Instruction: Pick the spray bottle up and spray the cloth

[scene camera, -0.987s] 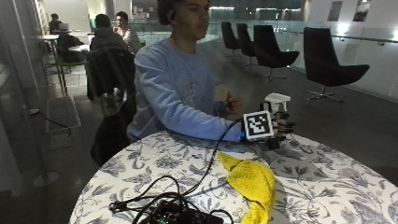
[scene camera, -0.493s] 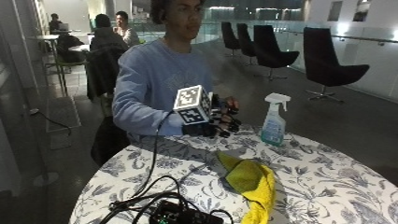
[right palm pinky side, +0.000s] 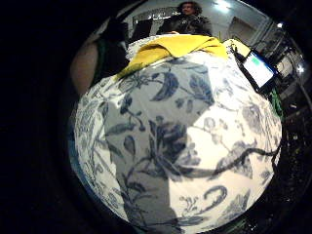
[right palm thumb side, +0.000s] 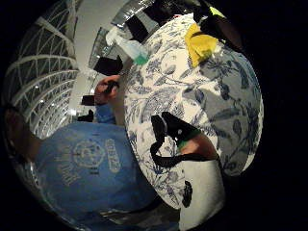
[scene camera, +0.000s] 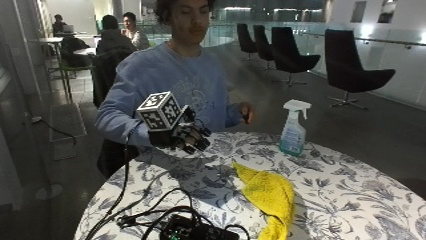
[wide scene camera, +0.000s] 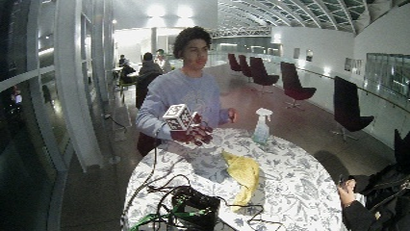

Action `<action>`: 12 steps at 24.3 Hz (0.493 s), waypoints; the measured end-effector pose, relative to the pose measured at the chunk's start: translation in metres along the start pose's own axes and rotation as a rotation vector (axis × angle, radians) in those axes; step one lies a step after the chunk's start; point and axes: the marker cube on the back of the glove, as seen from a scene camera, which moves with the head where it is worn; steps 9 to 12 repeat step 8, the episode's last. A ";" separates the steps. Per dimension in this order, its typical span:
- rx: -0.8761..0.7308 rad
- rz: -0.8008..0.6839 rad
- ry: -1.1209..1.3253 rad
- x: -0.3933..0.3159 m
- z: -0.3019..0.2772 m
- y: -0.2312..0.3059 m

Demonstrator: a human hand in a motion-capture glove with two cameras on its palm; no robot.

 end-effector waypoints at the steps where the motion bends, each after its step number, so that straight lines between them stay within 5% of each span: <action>1: 0.004 0.006 0.010 0.002 -0.001 0.006; 12: 0.011 0.058 0.036 0.016 -0.004 0.025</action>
